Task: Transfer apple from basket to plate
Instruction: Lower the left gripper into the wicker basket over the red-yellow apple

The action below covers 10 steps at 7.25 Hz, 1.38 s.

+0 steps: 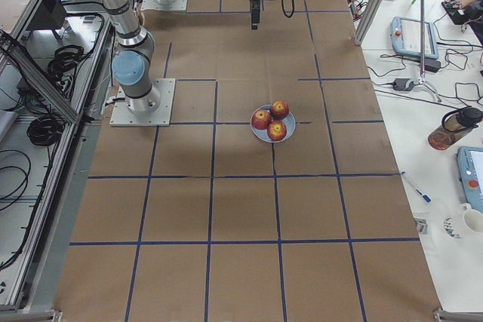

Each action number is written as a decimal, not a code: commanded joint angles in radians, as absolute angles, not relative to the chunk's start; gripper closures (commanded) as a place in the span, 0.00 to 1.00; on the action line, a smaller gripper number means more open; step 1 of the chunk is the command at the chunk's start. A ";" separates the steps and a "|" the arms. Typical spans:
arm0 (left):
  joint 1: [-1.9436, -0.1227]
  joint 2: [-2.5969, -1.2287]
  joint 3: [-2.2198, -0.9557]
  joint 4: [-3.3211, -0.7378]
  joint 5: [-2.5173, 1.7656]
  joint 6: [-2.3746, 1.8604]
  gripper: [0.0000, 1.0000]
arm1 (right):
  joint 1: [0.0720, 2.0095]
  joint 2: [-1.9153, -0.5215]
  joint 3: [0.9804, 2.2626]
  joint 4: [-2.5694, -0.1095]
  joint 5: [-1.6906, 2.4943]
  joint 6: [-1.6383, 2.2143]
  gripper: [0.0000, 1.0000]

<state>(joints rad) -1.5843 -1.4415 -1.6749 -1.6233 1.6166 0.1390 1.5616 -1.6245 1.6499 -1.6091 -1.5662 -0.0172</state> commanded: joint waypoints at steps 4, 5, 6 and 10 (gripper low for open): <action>-1.583 -1.408 -1.669 -1.623 1.618 0.129 0.01 | 1.562 -1.624 1.649 -1.609 -1.566 -0.018 0.00; -1.579 -1.408 -1.680 -1.621 1.615 0.143 0.01 | 1.562 -1.624 1.651 -1.609 -1.566 -0.018 0.00; -1.574 -1.411 -1.701 -1.585 1.617 0.173 0.01 | 1.562 -1.624 1.649 -1.609 -1.566 -0.018 0.00; -1.415 -1.521 -1.880 -1.259 1.620 0.433 0.01 | 1.562 -1.624 1.649 -1.609 -1.566 -0.020 0.00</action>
<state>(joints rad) -1.4780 -1.4747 -1.8112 -1.4034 1.6190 0.3281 1.5616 -1.6245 1.6491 -1.6088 -1.5662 -0.0188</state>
